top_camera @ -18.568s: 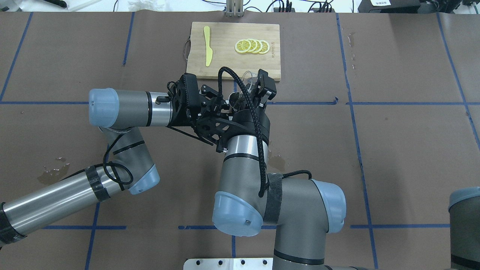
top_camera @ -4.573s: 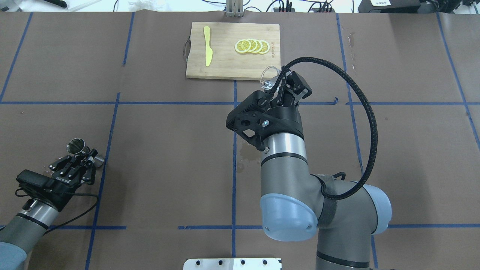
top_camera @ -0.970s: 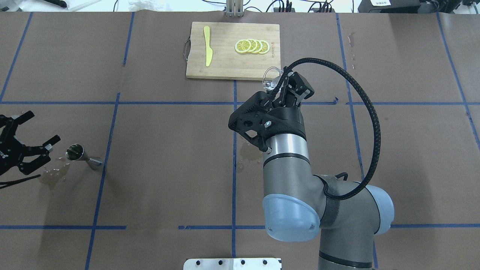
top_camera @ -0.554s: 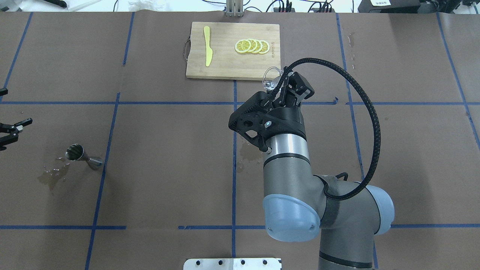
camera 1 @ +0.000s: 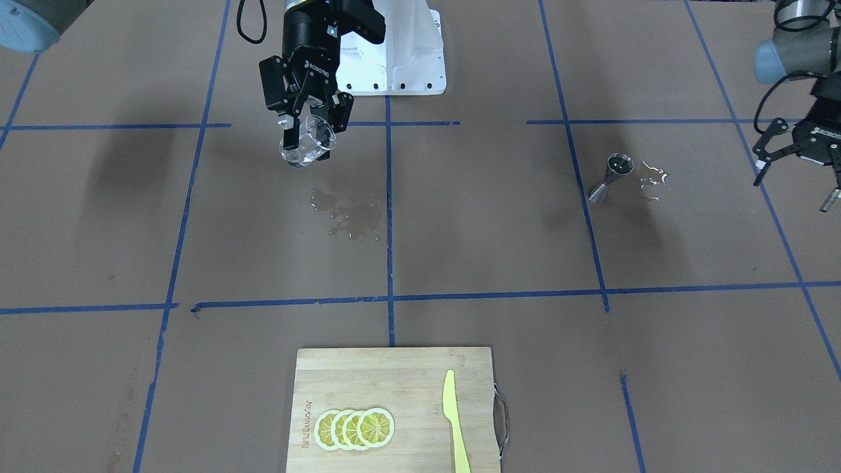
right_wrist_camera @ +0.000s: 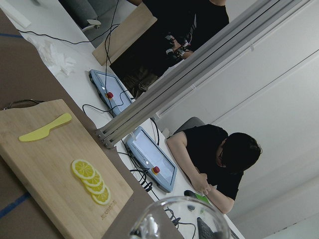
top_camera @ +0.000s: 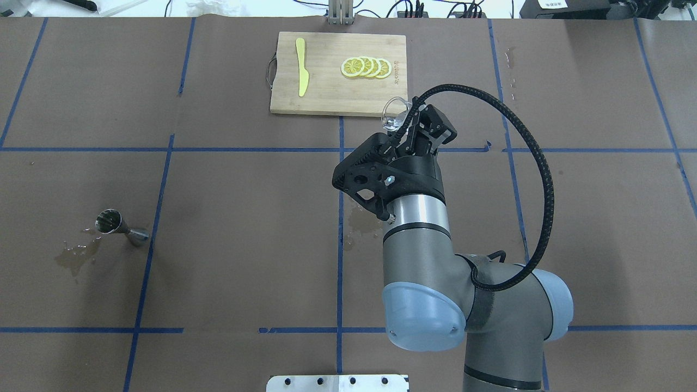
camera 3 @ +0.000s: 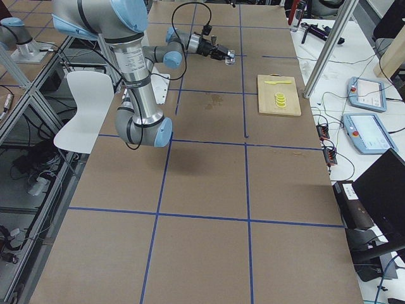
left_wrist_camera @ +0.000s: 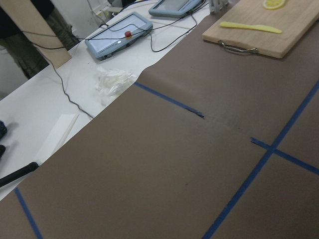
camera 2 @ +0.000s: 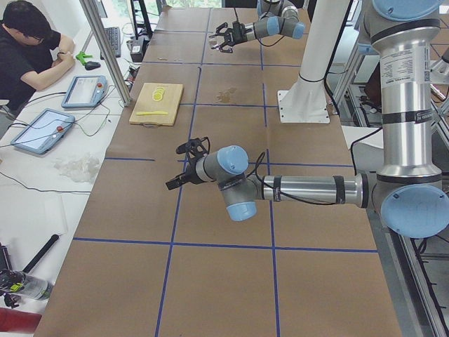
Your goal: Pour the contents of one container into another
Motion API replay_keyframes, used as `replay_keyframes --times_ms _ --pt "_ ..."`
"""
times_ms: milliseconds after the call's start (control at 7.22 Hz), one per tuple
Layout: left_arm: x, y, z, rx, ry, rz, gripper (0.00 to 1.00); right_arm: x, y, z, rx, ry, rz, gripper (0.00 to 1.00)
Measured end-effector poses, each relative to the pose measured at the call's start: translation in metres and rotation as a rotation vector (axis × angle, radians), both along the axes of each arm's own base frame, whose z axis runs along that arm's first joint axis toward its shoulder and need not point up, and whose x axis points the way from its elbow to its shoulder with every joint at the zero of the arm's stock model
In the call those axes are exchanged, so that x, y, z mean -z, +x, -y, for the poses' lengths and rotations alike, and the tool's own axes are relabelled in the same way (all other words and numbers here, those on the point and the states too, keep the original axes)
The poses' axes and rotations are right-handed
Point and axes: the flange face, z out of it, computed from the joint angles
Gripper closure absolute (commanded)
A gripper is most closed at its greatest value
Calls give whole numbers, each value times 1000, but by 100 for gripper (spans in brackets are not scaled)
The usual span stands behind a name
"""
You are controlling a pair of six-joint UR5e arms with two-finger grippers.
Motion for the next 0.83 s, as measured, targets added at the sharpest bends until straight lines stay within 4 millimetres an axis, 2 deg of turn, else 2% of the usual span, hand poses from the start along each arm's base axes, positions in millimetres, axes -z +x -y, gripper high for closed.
replay_keyframes --times_ms 277,416,693,831 --pt "-23 -32 12 133 -70 107 0 1 1 0 -1 1 3 100" --pt "-49 -44 18 229 -134 158 0 1 2 0 0 1 3 100" --pt "-100 -52 27 315 -279 191 0 1 2 0 0 1 3 100" --pt "-118 -52 28 316 -345 210 0 2 2 0 -1 2 4 100"
